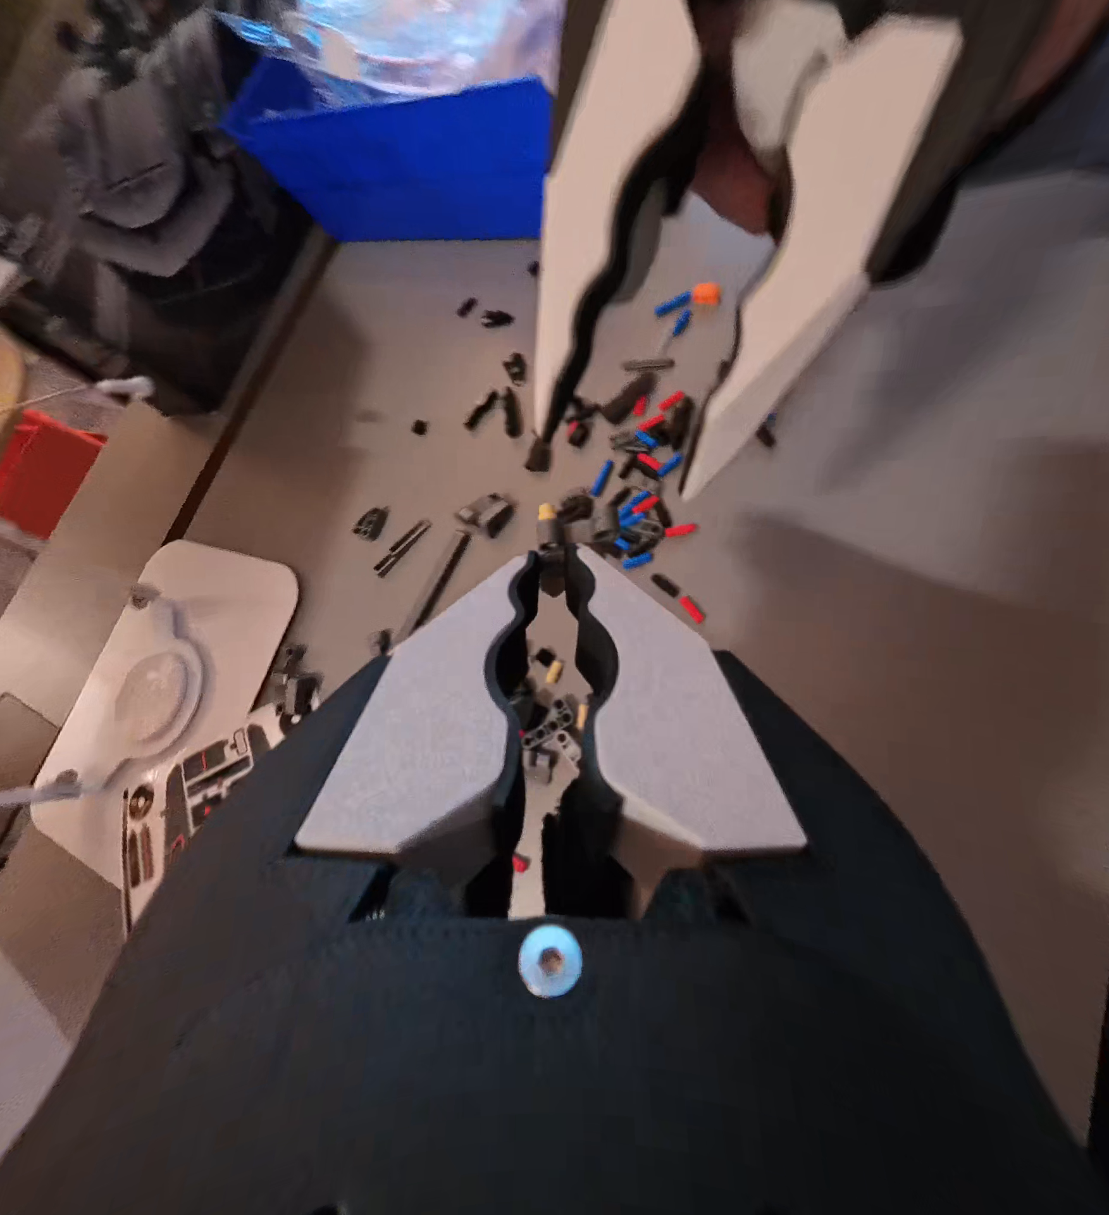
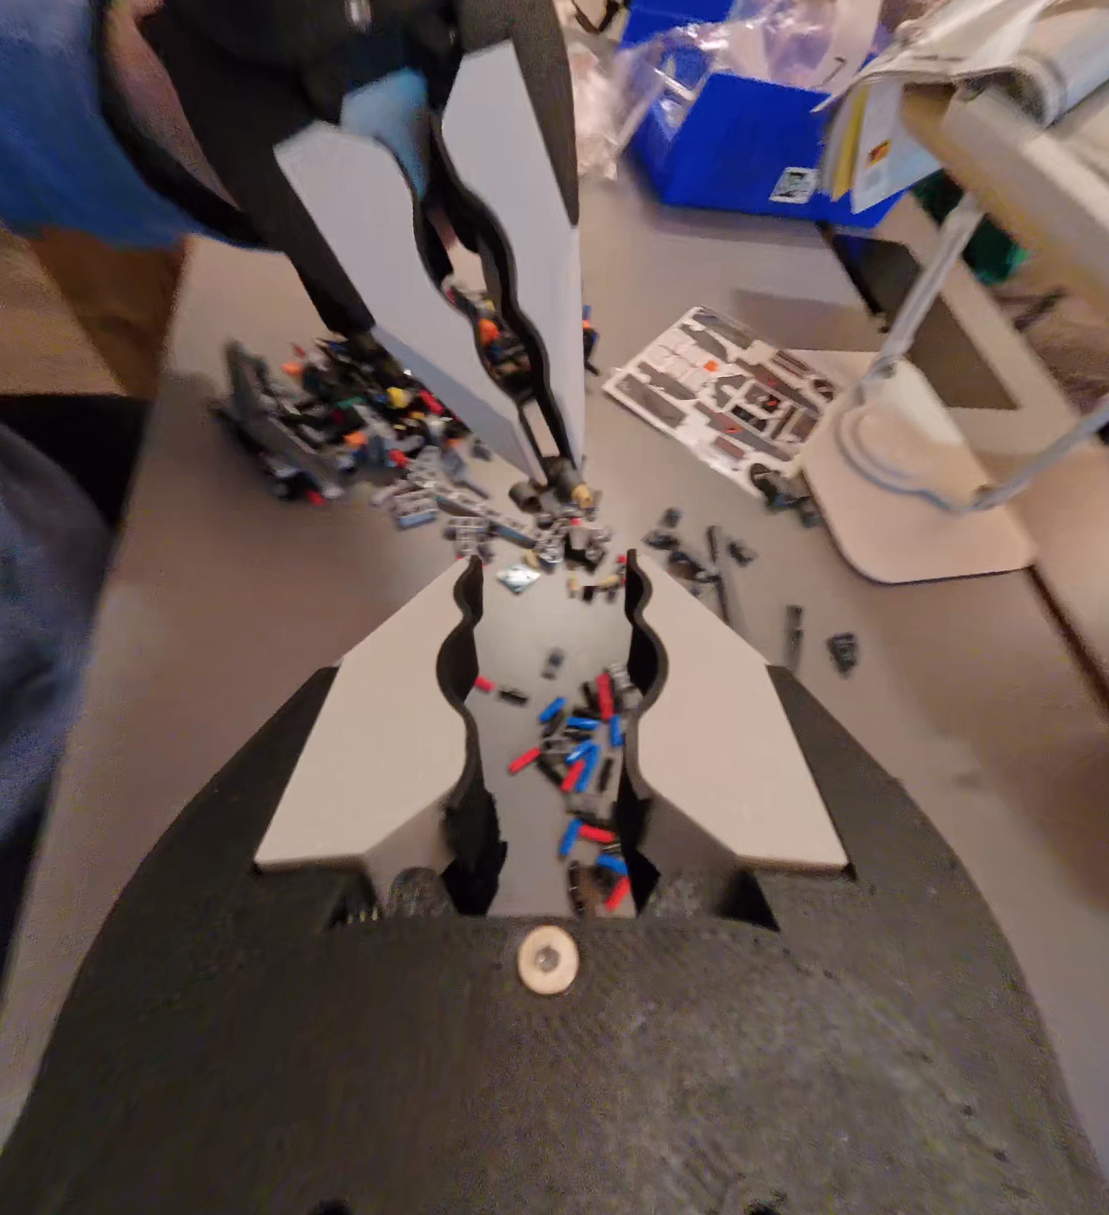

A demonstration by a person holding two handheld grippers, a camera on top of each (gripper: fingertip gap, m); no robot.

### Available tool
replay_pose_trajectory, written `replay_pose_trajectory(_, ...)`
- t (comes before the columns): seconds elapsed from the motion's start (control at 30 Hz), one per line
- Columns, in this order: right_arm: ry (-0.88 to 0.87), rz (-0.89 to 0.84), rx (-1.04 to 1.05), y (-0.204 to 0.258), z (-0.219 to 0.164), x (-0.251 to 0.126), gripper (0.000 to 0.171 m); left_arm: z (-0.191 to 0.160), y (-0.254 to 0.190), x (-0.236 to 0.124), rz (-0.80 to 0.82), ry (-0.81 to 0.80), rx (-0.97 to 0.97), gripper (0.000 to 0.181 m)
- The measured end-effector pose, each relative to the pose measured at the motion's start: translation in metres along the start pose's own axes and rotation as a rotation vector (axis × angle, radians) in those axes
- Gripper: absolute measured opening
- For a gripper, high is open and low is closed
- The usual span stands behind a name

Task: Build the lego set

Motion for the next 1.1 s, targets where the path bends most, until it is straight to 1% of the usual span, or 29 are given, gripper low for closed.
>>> replay_pose_trajectory(0.07, 0.031, -0.077, -0.092, -0.004, 0.011, 0.015, 0.046, -0.003, 0.017, -0.009, 0.034, -0.042, -0.07, 0.006)
replay_pose_trajectory(0.17, 0.009, -0.183, -0.201, -0.008, 0.032, 0.036, 0.051, -0.006, 0.04, -0.019, 0.066, -0.117, -0.156, 0.006)
replay_pose_trajectory(0.27, 0.0, -0.299, -0.308, -0.019, 0.046, 0.052, 0.053, -0.004, 0.061, -0.029, 0.055, -0.22, -0.243, 0.005)
replay_pose_trajectory(0.37, -0.029, -0.371, -0.34, -0.033, 0.059, 0.063, 0.057, -0.002, 0.083, -0.038, 0.011, -0.327, -0.33, 0.005)
replay_pose_trajectory(0.53, -0.085, -0.42, -0.448, -0.054, 0.088, 0.07, 0.047, 0.003, 0.112, -0.051, -0.127, -0.532, -0.469, 0.005)
replay_pose_trajectory(0.63, -0.09, -0.449, -0.52, -0.066, 0.104, 0.076, 0.043, 0.003, 0.127, -0.054, -0.187, -0.609, -0.531, 0.005)
replay_pose_trajectory(0.7, -0.078, -0.463, -0.575, -0.072, 0.111, 0.081, 0.035, 0.005, 0.134, -0.055, -0.228, -0.66, -0.556, 0.005)
replay_pose_trajectory(0.9, -0.076, -0.499, -0.599, -0.087, 0.122, 0.086, 0.026, 0.005, 0.151, -0.055, -0.274, -0.736, -0.606, 0.005)
replay_pose_trajectory(1.1, -0.056, -0.495, -0.572, -0.096, 0.122, 0.088, 0.024, 0.003, 0.158, -0.049, -0.29, -0.778, -0.642, 0.005)
Point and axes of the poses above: each gripper's, where its closed fingertips meet, x out along the fingers, z out of its top, y = z × x across the jaws, the point moved 6 cm from there along -x, back along the fingers, and after that the axes turned 7 degrees about -y, right-handed, at the moved point
